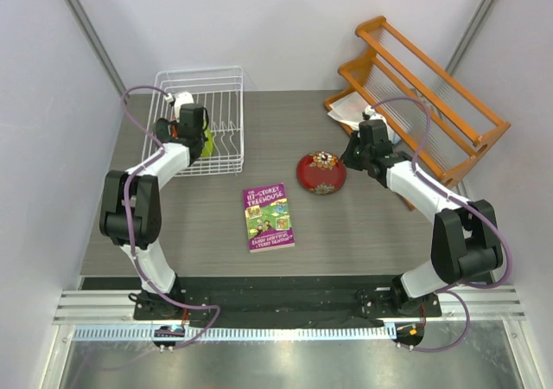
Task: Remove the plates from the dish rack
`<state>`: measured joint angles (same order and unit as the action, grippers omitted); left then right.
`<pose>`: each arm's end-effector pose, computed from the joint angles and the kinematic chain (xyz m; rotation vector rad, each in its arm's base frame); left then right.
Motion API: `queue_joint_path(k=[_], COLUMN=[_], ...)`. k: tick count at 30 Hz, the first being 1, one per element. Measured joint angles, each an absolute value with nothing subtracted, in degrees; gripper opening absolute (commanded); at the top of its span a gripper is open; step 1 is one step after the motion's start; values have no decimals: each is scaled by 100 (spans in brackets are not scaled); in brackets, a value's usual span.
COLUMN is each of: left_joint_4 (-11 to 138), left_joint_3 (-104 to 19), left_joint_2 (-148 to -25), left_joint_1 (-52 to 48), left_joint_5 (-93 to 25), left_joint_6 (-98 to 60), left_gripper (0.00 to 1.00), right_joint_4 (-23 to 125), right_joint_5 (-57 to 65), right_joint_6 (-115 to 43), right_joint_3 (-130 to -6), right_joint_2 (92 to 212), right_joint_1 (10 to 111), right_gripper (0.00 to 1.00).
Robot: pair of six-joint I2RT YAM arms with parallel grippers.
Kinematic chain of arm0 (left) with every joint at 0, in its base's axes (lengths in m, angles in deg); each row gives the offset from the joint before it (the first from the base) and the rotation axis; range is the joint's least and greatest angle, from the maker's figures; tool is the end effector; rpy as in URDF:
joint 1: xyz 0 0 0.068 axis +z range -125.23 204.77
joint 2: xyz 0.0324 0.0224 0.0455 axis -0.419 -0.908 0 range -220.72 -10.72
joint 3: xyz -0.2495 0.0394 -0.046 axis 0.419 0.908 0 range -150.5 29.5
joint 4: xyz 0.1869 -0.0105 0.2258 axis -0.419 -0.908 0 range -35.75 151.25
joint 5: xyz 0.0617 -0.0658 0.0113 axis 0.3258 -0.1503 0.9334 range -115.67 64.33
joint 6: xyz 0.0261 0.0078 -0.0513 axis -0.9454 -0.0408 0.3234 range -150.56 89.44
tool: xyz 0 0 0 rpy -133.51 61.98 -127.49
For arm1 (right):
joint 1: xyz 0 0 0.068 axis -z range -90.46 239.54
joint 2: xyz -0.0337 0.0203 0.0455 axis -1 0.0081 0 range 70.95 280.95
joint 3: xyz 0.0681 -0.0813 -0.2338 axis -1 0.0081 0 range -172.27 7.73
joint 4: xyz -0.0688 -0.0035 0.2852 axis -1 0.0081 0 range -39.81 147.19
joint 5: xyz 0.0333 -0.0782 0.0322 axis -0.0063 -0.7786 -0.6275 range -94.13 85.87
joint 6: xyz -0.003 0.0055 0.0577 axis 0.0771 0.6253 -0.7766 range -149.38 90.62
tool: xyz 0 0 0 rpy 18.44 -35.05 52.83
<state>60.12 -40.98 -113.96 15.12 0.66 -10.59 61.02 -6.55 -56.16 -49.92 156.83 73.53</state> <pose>0.4328 -0.0549 0.1919 -0.4460 2.0517 0.1873 0.3523 0.0992 0.2083 0.2364 2.2636 0.3507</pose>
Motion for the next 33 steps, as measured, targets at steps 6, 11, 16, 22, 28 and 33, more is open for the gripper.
queue_joint_path(k=[6,11,16,22,28,33], left_joint_4=[5960,5759,5499,5241,5258,5409], left_joint_3=[-4026,-3993,-3960,-3877,-3493,-3128], left_joint_2=[-11272,-10986,-10402,-9552,-8979,-8929], left_joint_1=[1475,1477,1495,1554,1532,1530], left_joint_5=[29,31,44,-505,-1595,-2476], left_joint_6=[-1048,-1140,-1135,-714,-32,508], left_gripper=[0,0,0,0,0,0], right_joint_4=[6104,6104,6104,6096,5650,4701], right_joint_5=[-659,-692,-703,-510,333,1361], right_joint_6=[-5614,-5612,-5612,-5601,-5701,-6097], right_joint_3=[-4992,-4992,-4992,-5081,-5228,-5278], right_joint_2=[15683,15683,15683,15712,15867,16195], right_joint_1=[7316,7243,7114,6975,6948,6944], right_gripper=[62,65,66,70,85,97])
